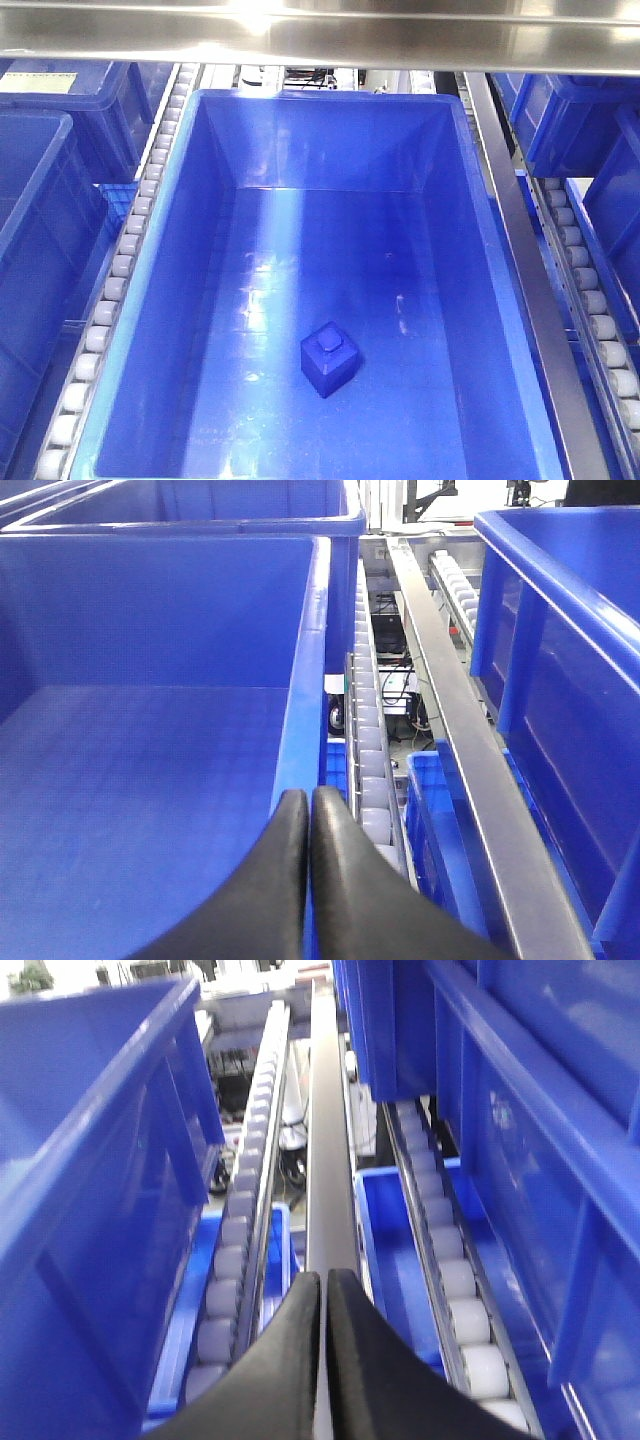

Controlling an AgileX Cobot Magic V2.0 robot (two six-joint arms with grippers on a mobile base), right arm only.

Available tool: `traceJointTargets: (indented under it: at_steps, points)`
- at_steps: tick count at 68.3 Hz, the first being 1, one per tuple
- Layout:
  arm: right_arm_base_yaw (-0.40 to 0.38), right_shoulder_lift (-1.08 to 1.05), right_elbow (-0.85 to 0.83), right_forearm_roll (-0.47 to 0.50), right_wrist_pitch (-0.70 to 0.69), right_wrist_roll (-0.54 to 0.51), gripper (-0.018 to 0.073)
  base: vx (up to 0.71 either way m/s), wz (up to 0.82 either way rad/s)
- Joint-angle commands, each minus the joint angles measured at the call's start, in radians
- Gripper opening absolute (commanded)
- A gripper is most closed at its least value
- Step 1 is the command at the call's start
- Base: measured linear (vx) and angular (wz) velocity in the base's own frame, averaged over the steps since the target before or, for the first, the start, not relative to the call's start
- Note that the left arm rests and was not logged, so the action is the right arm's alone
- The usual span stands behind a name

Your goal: Pour parts from conveyor to right shelf

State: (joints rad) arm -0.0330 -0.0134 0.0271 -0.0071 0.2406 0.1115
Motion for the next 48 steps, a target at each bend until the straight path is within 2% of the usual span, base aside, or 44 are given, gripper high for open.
traceJointTargets:
  at_steps: [1,48]
  points:
    - [-0.007,-0.016,0.0,-0.004,-0.069,-0.002,-0.001,0.0,0.0]
    - [-0.007,-0.015,0.0,-0.003,-0.067,-0.002,-0.001,0.0,0.0]
